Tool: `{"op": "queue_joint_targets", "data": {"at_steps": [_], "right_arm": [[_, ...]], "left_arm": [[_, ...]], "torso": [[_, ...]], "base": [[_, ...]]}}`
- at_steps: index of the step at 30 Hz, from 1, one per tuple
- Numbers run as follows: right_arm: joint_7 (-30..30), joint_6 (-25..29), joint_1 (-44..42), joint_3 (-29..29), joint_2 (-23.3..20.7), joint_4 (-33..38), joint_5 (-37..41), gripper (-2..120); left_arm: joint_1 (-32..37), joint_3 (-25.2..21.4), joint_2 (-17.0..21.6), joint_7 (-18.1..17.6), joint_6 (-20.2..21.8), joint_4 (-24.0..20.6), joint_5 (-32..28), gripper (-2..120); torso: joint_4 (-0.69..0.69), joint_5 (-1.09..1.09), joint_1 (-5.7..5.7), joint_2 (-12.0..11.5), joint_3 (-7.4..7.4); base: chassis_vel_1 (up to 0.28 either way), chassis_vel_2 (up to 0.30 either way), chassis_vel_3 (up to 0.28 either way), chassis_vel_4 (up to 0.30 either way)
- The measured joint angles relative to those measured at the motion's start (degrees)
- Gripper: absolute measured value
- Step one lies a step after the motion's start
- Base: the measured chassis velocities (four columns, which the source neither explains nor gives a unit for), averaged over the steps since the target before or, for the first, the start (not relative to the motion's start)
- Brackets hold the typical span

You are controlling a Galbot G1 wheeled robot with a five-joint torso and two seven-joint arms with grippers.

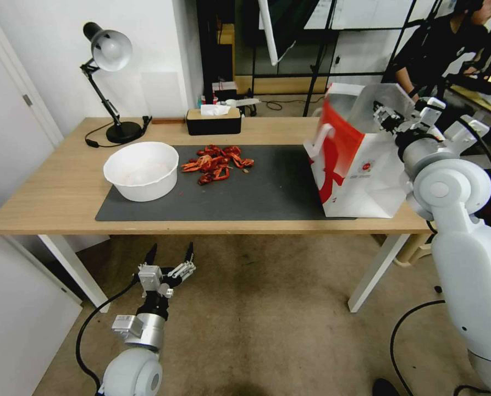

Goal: Close the takeout container lid, then place the container into the takeout bag.

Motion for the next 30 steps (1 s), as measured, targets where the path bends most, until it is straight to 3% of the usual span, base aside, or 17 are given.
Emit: {"op": "queue_joint_targets", "data": {"at_steps": [3, 9, 17, 20, 30], "right_arm": [[-4.98, 3.09, -0.65, -0.29, -0.78, 1.6, -2.11, 85], [-13.31, 6.35, -3.14, -1.19, -1.73, 5.05, -3.99, 99], [-22.05, 10.21, -13.47, -2.21, -2.21, 11.93, -11.09, 100], [-24.19, 13.22, -22.36, -1.21, -1.65, 16.03, -18.3, 100], [-24.39, 22.56, -38.1, -2.33, 3.01, 16.61, -34.77, 100]], "left_arm": [[0.12, -0.19, 0.07, 0.41, 0.34, -0.58, -0.02, 100], [0.58, -1.03, -0.14, 0.5, 0.84, -0.86, -0.01, 100], [0.83, -1.69, -0.22, 0.81, 0.58, -1.17, -0.02, 100], [-0.13, -1.12, 0.25, 1.13, -0.02, -0.84, 0.02, 100], [-0.02, -1.45, 0.17, 1.17, -2.21, -0.66, 0.63, 100]], "torso": [[0.0, -0.02, 0.0, 0.0, 0.0], [0.01, -0.02, 0.0, 0.0, 0.0], [0.03, -0.01, 0.0, 0.0, 0.0], [-0.04, -0.02, -0.01, 0.01, -0.01], [0.0, -0.01, -0.01, 0.01, -0.01]], "base": [[0.0, 0.0, 0.0, 0.0], [0.0, 0.0, 0.0, 0.0], [0.0, 0.0, 0.0, 0.0], [0.0, 0.0, 0.0, 0.0], [0.0, 0.0, 0.0, 0.0]]}}
